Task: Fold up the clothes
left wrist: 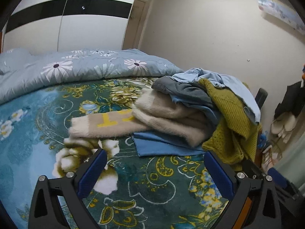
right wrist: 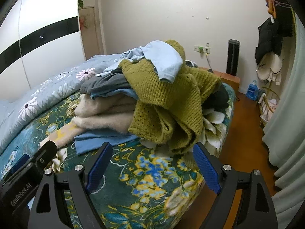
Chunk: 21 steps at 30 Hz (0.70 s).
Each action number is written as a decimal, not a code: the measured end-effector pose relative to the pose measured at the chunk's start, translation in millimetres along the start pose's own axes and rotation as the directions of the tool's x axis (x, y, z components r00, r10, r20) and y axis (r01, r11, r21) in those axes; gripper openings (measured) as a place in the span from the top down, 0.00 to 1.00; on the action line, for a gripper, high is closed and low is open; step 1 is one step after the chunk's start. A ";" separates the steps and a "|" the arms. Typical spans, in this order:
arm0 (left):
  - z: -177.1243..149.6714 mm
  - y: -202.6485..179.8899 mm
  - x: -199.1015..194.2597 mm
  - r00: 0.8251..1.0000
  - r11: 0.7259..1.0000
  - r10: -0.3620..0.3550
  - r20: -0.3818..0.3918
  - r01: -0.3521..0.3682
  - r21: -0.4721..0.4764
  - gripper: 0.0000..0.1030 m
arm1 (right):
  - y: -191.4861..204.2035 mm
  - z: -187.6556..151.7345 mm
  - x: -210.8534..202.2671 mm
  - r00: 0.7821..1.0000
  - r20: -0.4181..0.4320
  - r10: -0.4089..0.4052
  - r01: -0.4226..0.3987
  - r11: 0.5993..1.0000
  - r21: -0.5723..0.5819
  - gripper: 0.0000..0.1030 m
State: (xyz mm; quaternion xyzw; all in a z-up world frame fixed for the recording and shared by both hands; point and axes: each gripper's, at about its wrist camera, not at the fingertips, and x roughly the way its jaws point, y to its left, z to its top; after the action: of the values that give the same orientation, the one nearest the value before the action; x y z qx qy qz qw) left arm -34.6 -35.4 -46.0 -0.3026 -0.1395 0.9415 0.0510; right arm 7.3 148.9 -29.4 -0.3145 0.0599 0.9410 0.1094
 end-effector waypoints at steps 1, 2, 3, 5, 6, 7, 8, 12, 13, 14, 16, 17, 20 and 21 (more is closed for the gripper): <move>-1.1 0.7 0.6 1.000 1.000 -0.012 -0.002 0.012 -0.010 0.00 | 0.2 -0.9 -2.1 1.000 0.008 -0.013 0.013 1.000 0.002 0.15; -2.0 0.1 1.2 1.000 1.000 -0.022 -0.005 0.022 -0.015 0.00 | -0.5 -1.6 -4.5 0.999 0.018 -0.029 0.028 1.000 0.003 0.15; -2.7 -1.1 2.0 1.000 0.999 -0.030 -0.009 0.030 -0.019 0.00 | -1.1 -1.8 -7.2 0.998 0.029 -0.047 0.047 0.999 0.003 0.15; -3.7 -5.7 1.2 0.999 0.999 -0.035 -0.011 0.035 -0.005 0.00 | -4.4 -3.6 -11.2 0.996 0.046 -0.079 0.079 0.997 0.013 0.15; -4.4 -7.7 0.4 0.999 0.999 -0.033 -0.009 0.033 0.007 0.00 | -6.0 -4.6 -12.5 0.995 0.051 -0.089 0.089 0.996 0.019 0.15; -5.2 -9.7 -1.0 1.000 0.999 -0.028 -0.002 0.028 0.024 0.00 | -7.9 -6.2 -13.9 0.994 0.055 -0.096 0.094 0.995 0.025 0.15; -5.6 -12.1 -2.9 1.000 0.999 -0.022 0.006 0.021 0.046 0.00 | -9.7 -7.8 -15.1 0.993 0.058 -0.102 0.100 0.995 0.032 0.15; -6.2 -21.1 -8.8 0.999 0.992 0.010 0.044 -0.016 0.126 0.00 | -11.9 -13.5 -18.6 0.988 0.074 -0.134 0.130 0.990 0.050 0.15; -6.1 -21.4 -9.7 0.999 0.991 0.014 0.049 -0.020 0.134 0.00 | -11.7 -15.0 -19.7 0.987 0.076 -0.145 0.141 0.988 0.057 0.15; -5.9 -21.1 -10.5 0.999 0.991 0.015 0.052 -0.022 0.135 0.00 | -11.6 -15.6 -20.6 0.986 0.078 -0.150 0.145 0.987 0.062 0.15; -5.5 -19.6 -11.5 0.998 0.991 0.014 0.054 -0.021 0.135 0.00 | -10.8 -16.6 -22.6 0.984 0.083 -0.155 0.150 0.986 0.067 0.15; -5.2 -18.0 -11.4 0.999 0.991 0.009 0.050 -0.016 0.131 0.00 | -10.1 -16.8 -23.6 0.984 0.085 -0.156 0.151 0.986 0.066 0.15; -4.4 -14.0 -11.1 0.999 0.993 -0.003 0.042 -0.002 0.116 0.00 | -6.3 -16.2 -26.6 0.981 0.091 -0.169 0.164 0.985 0.058 0.15; -4.5 -13.5 -11.4 0.999 0.994 -0.005 0.043 0.000 0.112 0.00 | -5.0 -15.9 -27.5 0.980 0.094 -0.173 0.169 0.984 0.055 0.15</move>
State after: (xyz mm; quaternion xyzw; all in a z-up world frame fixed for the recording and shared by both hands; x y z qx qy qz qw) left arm -22.6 -23.5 -39.2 -0.2787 -0.0879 0.9541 0.0659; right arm 39.1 146.3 -25.5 -0.2693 0.0492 0.9408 0.1999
